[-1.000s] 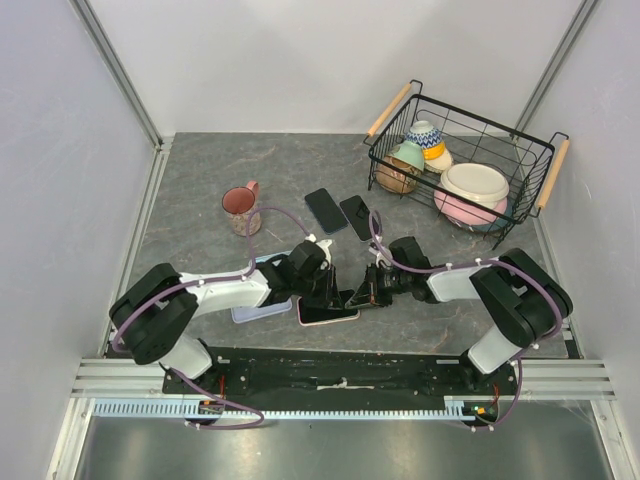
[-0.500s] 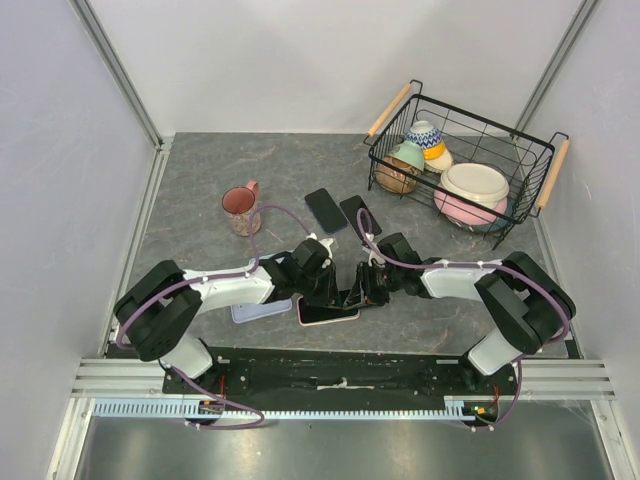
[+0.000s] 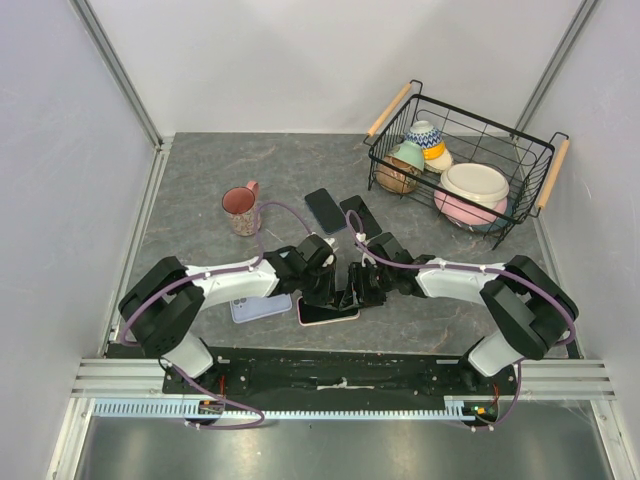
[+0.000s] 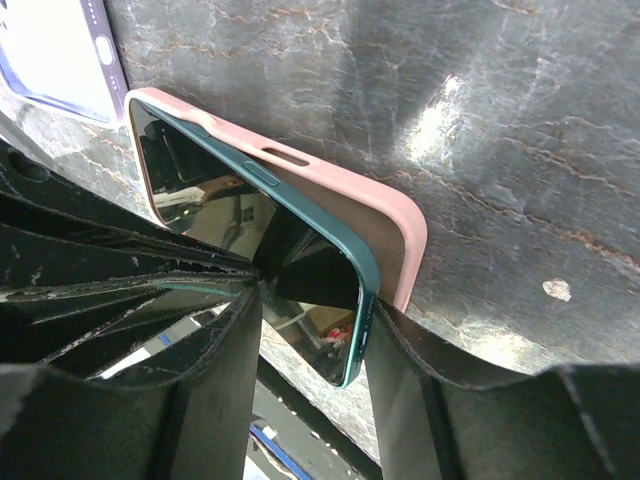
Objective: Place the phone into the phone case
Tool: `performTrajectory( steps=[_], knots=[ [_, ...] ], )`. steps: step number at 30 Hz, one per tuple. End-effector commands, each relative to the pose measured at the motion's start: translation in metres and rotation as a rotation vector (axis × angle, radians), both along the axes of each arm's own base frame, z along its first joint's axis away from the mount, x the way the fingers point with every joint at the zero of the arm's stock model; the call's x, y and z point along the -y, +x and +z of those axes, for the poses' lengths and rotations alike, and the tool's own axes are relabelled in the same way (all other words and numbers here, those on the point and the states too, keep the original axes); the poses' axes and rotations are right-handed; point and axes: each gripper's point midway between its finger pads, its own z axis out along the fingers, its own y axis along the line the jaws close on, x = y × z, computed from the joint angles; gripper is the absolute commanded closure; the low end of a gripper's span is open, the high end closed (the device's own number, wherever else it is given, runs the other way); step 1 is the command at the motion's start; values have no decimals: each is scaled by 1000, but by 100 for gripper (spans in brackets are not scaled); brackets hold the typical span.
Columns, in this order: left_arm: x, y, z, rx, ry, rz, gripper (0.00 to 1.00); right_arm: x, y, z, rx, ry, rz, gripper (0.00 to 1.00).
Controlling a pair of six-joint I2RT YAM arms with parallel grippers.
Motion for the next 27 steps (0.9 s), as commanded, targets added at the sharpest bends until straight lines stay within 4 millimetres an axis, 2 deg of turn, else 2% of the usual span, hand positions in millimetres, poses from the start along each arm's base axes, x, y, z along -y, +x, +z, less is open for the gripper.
performTrajectory(
  steps=[1,4,6,14,20,27],
  knots=[
    [-27,-10,-31,-26,163,-26,93,84,-36,-77,-52,-429,41,46],
    [-31,-9,-29,-17,183,-24,94,73,-35,-74,-49,-365,39,44],
    [-33,-8,-29,-17,201,-27,94,73,-32,-74,-41,-384,36,42],
    [-43,-8,-39,-33,283,-36,96,97,-31,-75,-24,-521,28,36],
    [-51,-4,-40,-28,345,-32,97,102,-26,-68,15,-589,16,34],
    [-62,-7,-48,-49,409,-31,98,101,-27,-63,35,-646,27,32]
  ],
)
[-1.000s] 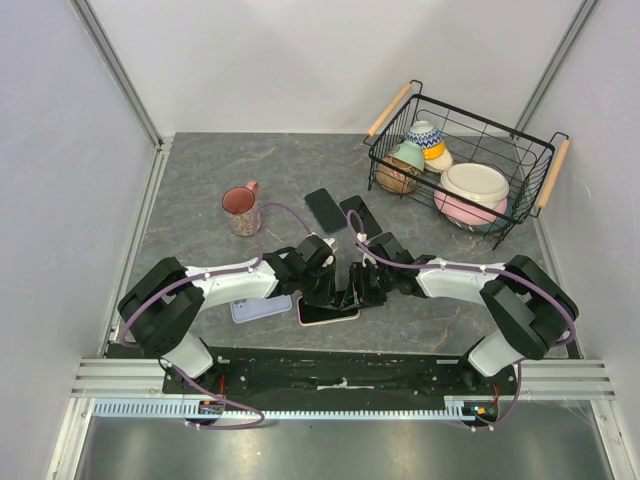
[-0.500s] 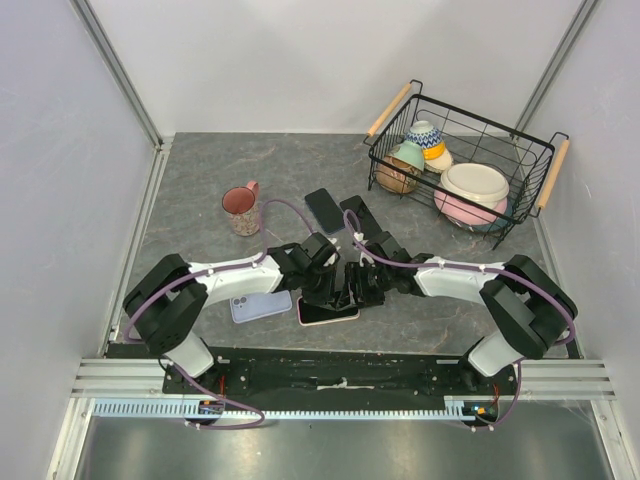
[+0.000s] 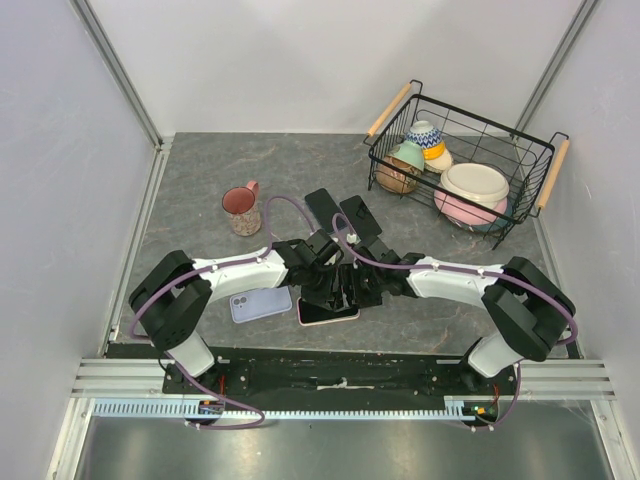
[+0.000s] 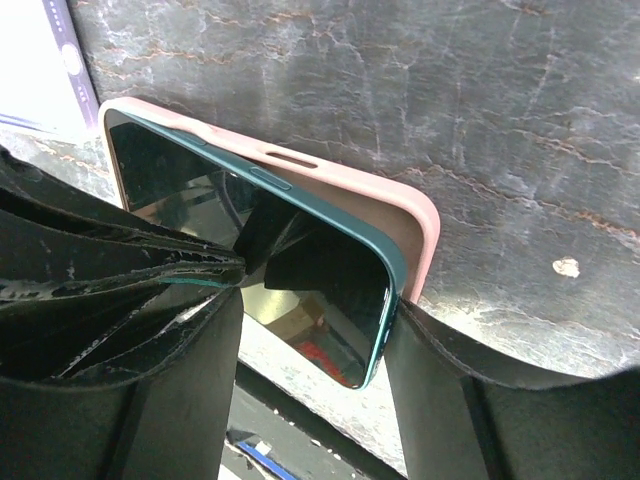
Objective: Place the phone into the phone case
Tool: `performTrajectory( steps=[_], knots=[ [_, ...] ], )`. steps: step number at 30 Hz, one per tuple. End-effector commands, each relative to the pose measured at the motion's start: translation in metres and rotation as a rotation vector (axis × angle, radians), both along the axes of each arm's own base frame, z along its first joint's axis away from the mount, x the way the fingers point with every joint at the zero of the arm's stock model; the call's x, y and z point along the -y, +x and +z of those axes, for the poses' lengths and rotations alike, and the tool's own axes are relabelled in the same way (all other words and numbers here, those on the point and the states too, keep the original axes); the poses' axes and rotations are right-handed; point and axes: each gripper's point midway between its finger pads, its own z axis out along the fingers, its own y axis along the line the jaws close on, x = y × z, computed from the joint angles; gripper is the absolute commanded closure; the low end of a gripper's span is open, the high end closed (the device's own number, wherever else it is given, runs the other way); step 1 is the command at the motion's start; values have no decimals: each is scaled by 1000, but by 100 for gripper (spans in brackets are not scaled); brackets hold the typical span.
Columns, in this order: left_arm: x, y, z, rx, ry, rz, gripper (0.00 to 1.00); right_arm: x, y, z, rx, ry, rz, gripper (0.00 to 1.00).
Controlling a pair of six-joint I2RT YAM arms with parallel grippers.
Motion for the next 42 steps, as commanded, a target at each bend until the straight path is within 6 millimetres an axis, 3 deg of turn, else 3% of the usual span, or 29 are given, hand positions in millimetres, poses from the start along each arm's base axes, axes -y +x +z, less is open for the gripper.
performTrajectory(
  steps=[1,10,21,25,29,35,42],
  knots=[
    [-50,-8,-47,-7,265,-23,98,104,-28,-65,-27,-511,8,32],
    [-70,-6,-50,12,362,-10,98,104,-37,-66,-38,-530,26,31],
    [-74,-6,-51,10,387,-16,98,103,-31,-47,5,-566,23,30],
    [-84,-6,-53,10,438,-10,98,101,-31,-40,17,-548,21,29],
    [-90,-6,-53,15,469,-12,98,89,-24,-25,55,-484,19,29],
    [-84,-9,-55,-10,453,-23,98,69,-18,8,116,-339,6,29],
    [-81,-3,-40,31,420,-16,98,57,-8,37,187,-168,-39,29]
  ],
)
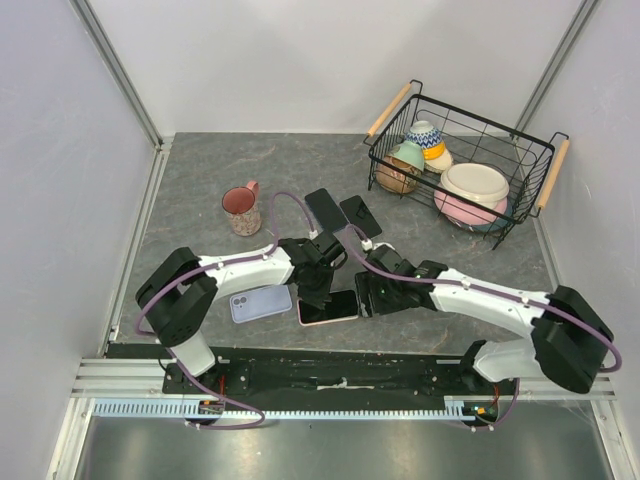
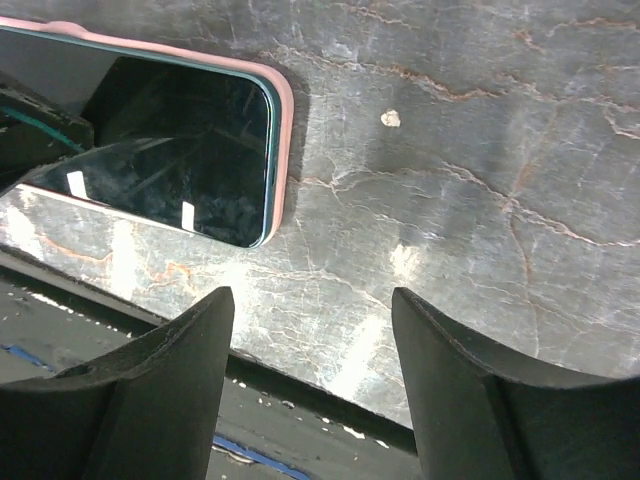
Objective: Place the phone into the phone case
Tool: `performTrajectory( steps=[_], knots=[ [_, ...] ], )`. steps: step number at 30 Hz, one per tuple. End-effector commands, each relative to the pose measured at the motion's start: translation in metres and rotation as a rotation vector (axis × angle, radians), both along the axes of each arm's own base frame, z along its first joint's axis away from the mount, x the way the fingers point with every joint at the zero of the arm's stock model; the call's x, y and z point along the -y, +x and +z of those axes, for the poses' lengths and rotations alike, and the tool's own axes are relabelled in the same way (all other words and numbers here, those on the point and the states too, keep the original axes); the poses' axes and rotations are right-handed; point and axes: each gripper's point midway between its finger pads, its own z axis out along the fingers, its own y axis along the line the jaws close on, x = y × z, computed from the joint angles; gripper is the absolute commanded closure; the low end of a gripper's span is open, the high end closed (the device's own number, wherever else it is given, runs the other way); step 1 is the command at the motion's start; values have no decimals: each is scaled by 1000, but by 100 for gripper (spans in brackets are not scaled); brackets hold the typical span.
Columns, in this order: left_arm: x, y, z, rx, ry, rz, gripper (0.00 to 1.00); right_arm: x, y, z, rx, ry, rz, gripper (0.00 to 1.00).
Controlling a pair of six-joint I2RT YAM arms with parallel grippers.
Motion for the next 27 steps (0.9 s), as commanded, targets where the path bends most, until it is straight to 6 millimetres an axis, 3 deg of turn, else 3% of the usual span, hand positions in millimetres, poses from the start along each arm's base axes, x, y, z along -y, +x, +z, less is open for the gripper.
performTrajectory(
  steps=[1,8,20,27],
  knots=[
    [-58,-8,-28,16,248,-30,98,1,8,17,59,91,-17,29],
    [-55,-6,-18,38,218,-19,98,-15,7,20,0,364,45,30],
    [-41,-8,-20,23,168,-40,98,-23,13,-10,-108,440,25,37],
    [-33,-7,-21,21,158,-46,98,-22,4,-31,-184,419,20,55]
  ],
)
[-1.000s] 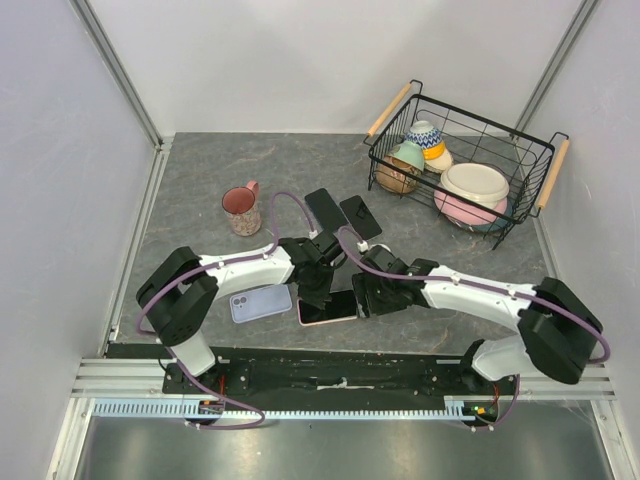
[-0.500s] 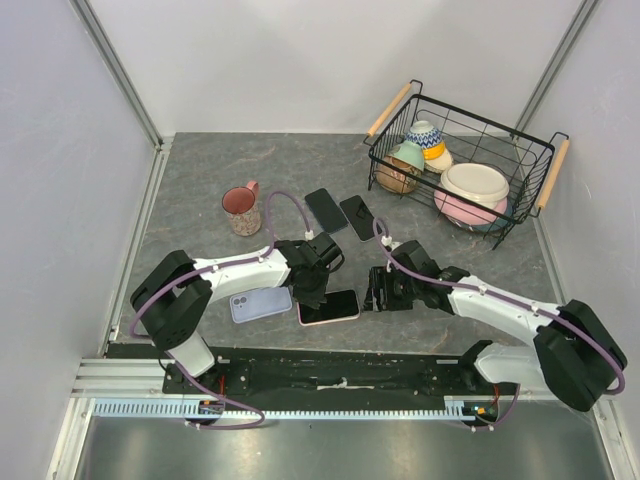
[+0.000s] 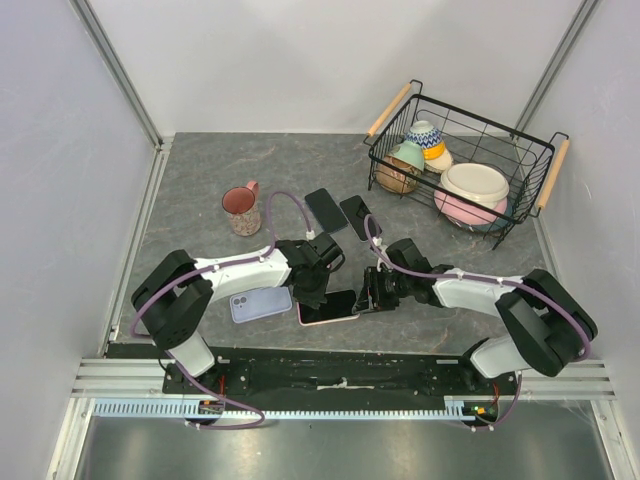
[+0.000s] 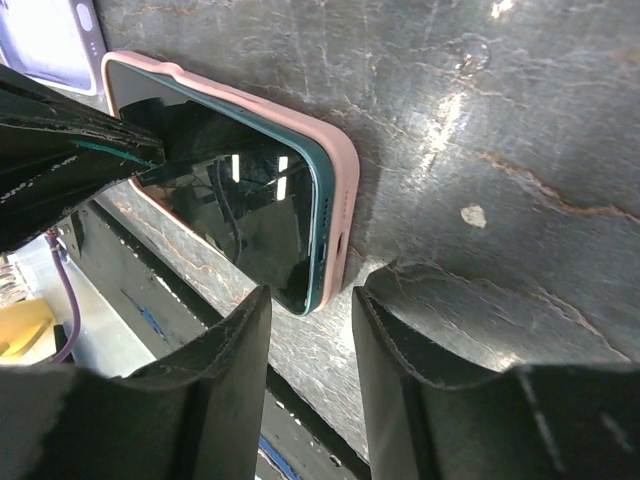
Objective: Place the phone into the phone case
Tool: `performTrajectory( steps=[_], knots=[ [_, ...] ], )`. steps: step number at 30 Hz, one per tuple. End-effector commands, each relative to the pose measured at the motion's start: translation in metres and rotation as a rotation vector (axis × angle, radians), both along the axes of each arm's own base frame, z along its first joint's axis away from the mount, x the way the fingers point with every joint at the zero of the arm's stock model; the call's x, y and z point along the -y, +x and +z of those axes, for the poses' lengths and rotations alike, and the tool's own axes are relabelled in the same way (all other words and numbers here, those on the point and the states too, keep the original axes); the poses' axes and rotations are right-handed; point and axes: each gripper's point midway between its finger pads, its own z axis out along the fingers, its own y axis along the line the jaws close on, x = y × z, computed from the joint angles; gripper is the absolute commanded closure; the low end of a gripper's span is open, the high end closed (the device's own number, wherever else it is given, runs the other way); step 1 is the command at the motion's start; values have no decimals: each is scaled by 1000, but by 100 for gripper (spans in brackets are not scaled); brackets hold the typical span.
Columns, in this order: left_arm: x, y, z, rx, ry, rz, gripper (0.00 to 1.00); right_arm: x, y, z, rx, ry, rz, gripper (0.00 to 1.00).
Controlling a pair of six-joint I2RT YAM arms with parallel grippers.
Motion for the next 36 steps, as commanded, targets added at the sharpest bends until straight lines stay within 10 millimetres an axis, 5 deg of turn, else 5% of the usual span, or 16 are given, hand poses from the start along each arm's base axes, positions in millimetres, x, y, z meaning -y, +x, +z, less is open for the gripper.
performTrajectory(
  steps=[1,25,30,36],
  knots=[
    [-18,-6,-23,-19,116,-34,98,4,-7,-14,-29,-21,9,58],
    [49,-2,-26,-29,21,-122,98,50,-4,-68,-30,-432,-53,83],
    [51,-6,-23,-21,6,-120,98,58,-1,-74,29,-573,-68,91],
    [49,-4,-15,-4,-6,-121,98,50,-2,-69,39,-539,-61,89]
  ],
)
